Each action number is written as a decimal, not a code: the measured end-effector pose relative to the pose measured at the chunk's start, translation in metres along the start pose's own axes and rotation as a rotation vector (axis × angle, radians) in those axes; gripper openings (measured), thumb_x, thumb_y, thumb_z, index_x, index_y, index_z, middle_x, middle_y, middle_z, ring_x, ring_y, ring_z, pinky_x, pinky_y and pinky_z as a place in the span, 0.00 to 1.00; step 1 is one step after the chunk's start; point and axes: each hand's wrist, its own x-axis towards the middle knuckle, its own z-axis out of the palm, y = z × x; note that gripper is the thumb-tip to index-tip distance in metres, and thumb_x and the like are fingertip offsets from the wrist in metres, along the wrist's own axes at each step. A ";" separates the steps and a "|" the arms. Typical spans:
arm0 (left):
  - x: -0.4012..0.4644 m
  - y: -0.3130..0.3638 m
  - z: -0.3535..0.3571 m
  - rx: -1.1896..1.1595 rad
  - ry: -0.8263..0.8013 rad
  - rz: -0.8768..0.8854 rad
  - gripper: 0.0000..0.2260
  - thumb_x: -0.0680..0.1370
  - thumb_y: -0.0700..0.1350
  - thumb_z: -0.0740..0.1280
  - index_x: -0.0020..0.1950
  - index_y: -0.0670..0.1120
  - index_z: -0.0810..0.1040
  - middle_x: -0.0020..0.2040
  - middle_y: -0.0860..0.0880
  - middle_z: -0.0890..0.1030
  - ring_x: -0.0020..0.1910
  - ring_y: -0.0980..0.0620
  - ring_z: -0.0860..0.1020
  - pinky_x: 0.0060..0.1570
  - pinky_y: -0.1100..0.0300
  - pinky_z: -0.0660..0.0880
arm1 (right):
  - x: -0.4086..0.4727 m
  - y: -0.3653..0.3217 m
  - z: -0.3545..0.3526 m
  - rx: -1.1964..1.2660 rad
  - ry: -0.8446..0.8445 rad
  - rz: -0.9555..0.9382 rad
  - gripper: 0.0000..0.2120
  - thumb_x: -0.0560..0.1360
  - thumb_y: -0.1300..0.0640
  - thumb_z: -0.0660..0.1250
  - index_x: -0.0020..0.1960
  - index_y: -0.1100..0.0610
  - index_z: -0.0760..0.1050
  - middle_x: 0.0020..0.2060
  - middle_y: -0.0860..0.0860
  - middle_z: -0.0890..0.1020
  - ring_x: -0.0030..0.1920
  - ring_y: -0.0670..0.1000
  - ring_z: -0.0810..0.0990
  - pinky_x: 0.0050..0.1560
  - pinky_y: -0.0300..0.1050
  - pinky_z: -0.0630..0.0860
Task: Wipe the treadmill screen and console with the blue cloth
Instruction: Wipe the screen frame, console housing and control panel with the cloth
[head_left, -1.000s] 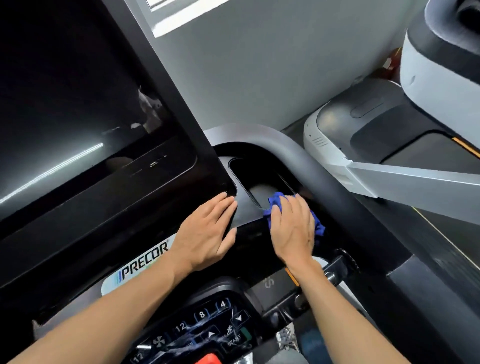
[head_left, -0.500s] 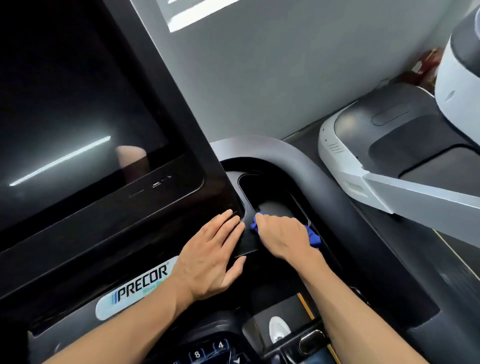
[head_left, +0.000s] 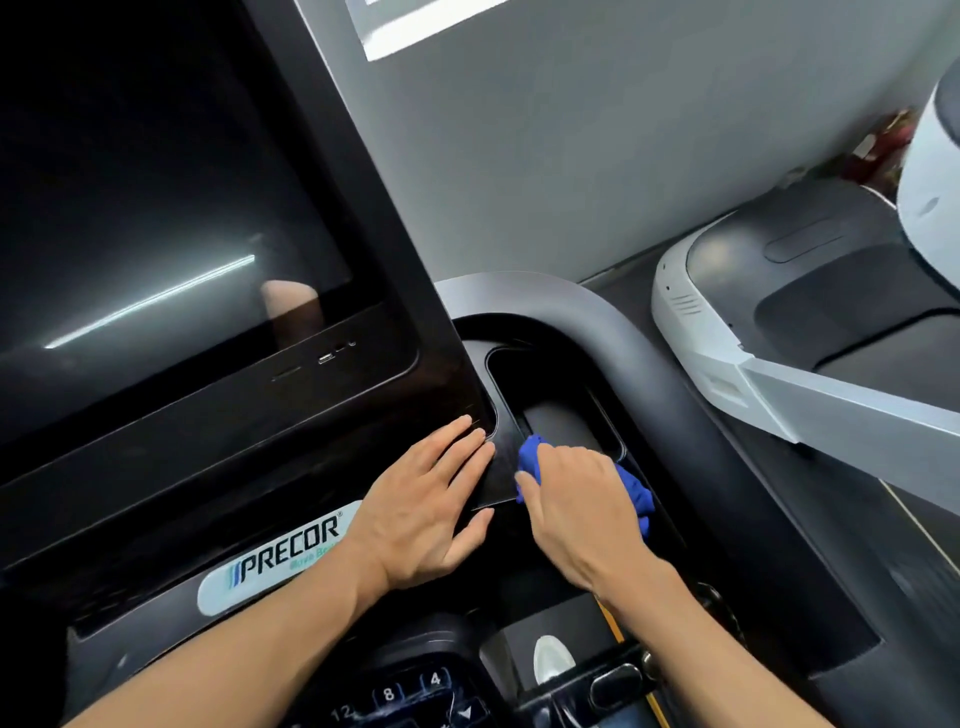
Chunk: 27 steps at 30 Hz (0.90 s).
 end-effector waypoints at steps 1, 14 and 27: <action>0.000 -0.001 0.000 -0.007 0.000 -0.002 0.30 0.81 0.58 0.62 0.75 0.38 0.71 0.74 0.40 0.72 0.79 0.41 0.63 0.75 0.46 0.65 | -0.003 0.008 0.000 -0.005 0.033 -0.025 0.18 0.80 0.43 0.49 0.42 0.52 0.69 0.36 0.51 0.78 0.39 0.56 0.76 0.45 0.51 0.70; 0.000 -0.004 0.001 -0.010 0.005 0.001 0.28 0.81 0.56 0.61 0.74 0.38 0.72 0.73 0.40 0.73 0.78 0.41 0.64 0.74 0.46 0.66 | 0.058 0.025 -0.040 -0.019 -0.620 0.161 0.31 0.83 0.44 0.40 0.71 0.58 0.72 0.69 0.61 0.75 0.67 0.62 0.74 0.64 0.52 0.66; -0.001 -0.003 0.004 0.004 0.016 0.000 0.29 0.82 0.58 0.60 0.74 0.38 0.72 0.73 0.40 0.74 0.78 0.41 0.64 0.75 0.46 0.65 | -0.058 -0.007 0.040 0.256 0.180 0.022 0.29 0.83 0.48 0.53 0.81 0.55 0.55 0.80 0.48 0.57 0.81 0.50 0.50 0.80 0.54 0.48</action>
